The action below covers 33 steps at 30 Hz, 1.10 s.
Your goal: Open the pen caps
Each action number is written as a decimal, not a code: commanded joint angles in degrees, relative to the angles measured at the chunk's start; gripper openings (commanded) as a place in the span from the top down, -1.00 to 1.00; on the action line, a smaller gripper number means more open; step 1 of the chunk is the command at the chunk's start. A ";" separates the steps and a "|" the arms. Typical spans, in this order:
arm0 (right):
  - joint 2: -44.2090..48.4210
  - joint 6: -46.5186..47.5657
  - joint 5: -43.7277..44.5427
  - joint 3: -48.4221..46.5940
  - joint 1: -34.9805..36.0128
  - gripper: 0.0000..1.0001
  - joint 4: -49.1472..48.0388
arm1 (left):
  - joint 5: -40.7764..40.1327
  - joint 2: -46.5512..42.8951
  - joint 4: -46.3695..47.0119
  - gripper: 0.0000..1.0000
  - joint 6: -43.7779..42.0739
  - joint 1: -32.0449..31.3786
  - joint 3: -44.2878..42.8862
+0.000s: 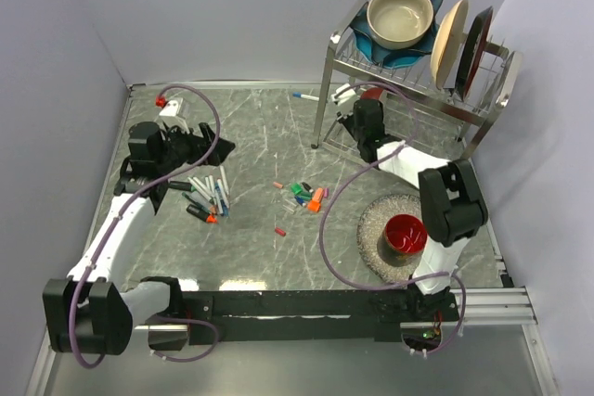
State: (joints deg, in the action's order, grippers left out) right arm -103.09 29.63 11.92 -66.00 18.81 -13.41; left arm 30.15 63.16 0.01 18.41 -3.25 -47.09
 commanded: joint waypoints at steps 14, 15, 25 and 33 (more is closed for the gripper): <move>14.49 8.68 -18.25 3.07 2.55 0.20 27.29 | -6.78 32.26 3.41 -0.67 27.45 -5.19 -26.02; 15.02 8.87 -18.43 3.59 3.07 0.23 28.60 | -5.90 34.29 3.85 -0.43 27.99 -5.45 -27.77; 21.17 8.87 -24.57 2.72 5.27 0.55 39.33 | 0.96 60.92 13.95 0.82 40.72 -8.00 -55.69; 23.81 9.57 -30.20 1.14 5.36 0.55 44.61 | -7.53 82.47 24.75 0.95 55.40 -9.94 -78.06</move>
State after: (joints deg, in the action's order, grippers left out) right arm -81.58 38.46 -14.39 -62.15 23.86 27.66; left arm 27.94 141.18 12.75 63.79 -12.14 -119.13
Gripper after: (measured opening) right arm 0.227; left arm 0.036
